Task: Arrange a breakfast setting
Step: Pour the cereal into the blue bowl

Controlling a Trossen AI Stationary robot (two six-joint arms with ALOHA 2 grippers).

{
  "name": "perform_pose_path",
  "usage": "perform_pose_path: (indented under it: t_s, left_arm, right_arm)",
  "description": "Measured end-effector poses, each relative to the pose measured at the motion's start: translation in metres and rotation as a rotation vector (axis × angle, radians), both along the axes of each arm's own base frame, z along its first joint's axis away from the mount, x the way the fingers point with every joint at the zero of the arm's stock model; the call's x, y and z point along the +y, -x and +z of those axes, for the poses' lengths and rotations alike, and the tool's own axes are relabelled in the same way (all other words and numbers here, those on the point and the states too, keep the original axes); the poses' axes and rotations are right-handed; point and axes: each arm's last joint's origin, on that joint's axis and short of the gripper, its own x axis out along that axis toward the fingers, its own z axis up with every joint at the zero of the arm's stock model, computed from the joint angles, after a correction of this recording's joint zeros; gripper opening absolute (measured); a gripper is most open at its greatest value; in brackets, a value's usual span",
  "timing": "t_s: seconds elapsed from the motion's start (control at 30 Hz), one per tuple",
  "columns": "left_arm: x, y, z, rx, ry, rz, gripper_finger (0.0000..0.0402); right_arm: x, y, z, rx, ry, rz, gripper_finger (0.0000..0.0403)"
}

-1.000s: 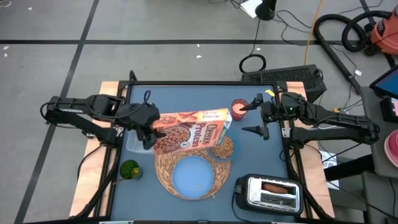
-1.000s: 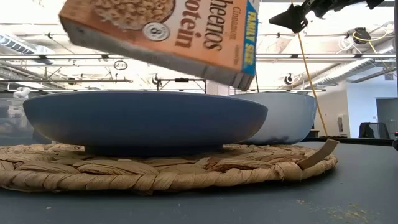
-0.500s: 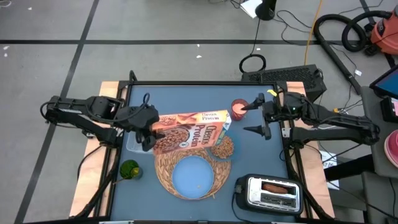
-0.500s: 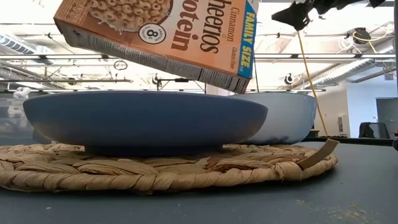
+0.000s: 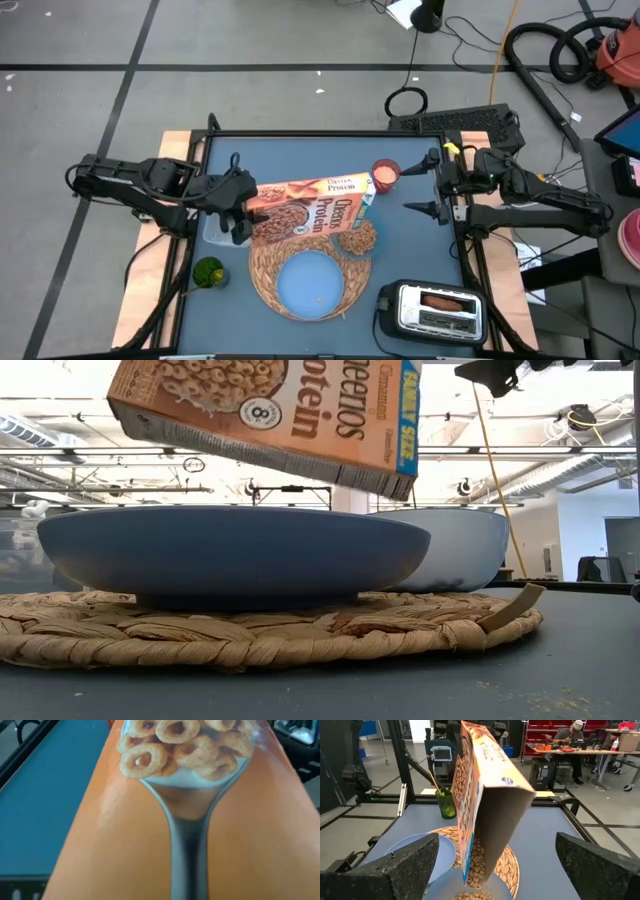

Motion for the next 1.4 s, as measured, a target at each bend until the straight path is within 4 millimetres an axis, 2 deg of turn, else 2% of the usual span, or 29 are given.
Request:
perform_pose_path:
  t_s: [0.17, 0.47, 0.77, 0.97, 1.4]
  left_arm:
    - [0.0, 0.002, 0.003, -0.033, 0.004, -0.005, 0.0245]
    - [0.002, 0.02, 0.03, -0.251, 0.006, -0.042, 0.0245]
    - [0.008, 0.035, 0.055, -0.473, -0.135, -0.049, 0.0245]
    - [0.009, 0.035, 0.064, -0.55, -0.202, -0.08, 0.0245]
    - [0.007, 0.027, 0.099, -0.896, -0.367, -0.09, 0.0245]
  right_arm:
    - [0.001, 0.003, 0.0, 0.0, -0.019, -0.003, 0.0391]
    - [0.001, 0.003, 0.0, 0.001, -0.044, -0.007, 0.0391]
    - [0.001, 0.003, 0.0, 0.002, -0.055, -0.009, 0.0391]
    - [0.001, 0.003, 0.0, 0.002, -0.055, -0.009, 0.0391]
    - [0.0, -0.002, 0.003, -0.032, -0.047, -0.008, 0.0391]
